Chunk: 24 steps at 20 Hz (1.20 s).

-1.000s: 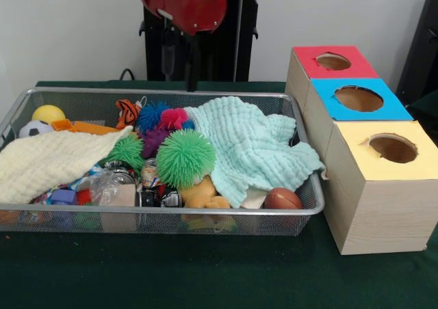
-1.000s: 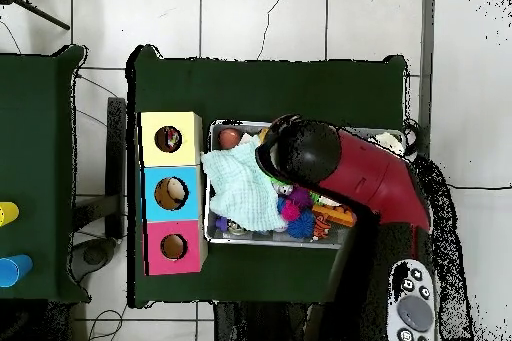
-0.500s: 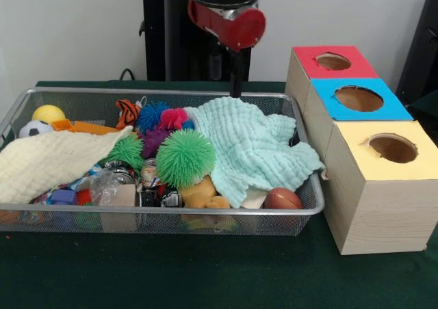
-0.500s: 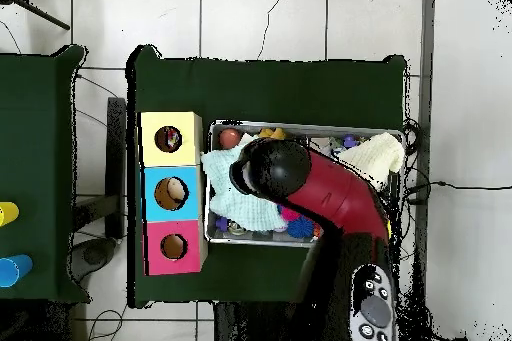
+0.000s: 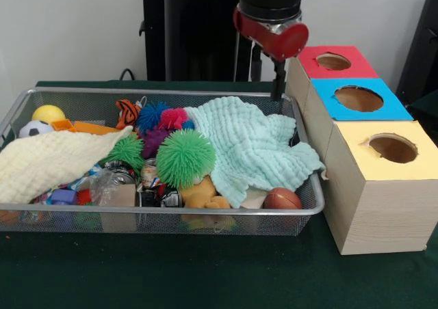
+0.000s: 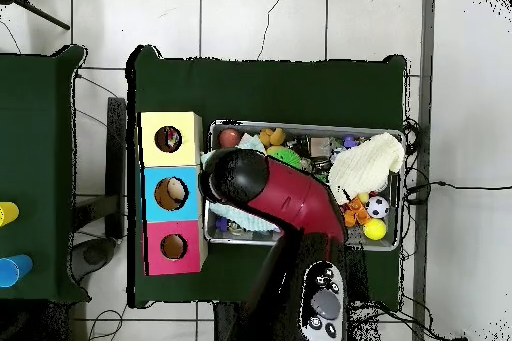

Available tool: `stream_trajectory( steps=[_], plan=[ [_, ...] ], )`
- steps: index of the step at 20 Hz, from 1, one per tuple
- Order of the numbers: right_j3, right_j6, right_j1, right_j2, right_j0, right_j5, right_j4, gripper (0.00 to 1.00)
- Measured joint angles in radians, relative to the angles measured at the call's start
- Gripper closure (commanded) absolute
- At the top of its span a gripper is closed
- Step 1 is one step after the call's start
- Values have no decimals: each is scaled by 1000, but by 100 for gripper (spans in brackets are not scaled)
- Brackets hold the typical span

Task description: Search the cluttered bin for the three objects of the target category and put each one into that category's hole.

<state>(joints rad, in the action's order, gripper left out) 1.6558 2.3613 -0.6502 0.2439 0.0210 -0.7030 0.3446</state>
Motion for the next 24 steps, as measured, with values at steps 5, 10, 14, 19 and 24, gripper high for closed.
stream_trajectory(
  steps=[5, 10, 14, 19, 24],
  plan=[
    [9, 3, 37, -3, 25, 80, 38, 0],
    [-4, 3, 102, 44, 24, 182, 29, 0],
    [-21, 3, 182, 134, -16, 251, 14, 0],
    [-22, 3, 232, 142, 5, 290, 15, 0],
    [-21, 3, 246, 131, 47, 294, 15, 0]
  ],
)
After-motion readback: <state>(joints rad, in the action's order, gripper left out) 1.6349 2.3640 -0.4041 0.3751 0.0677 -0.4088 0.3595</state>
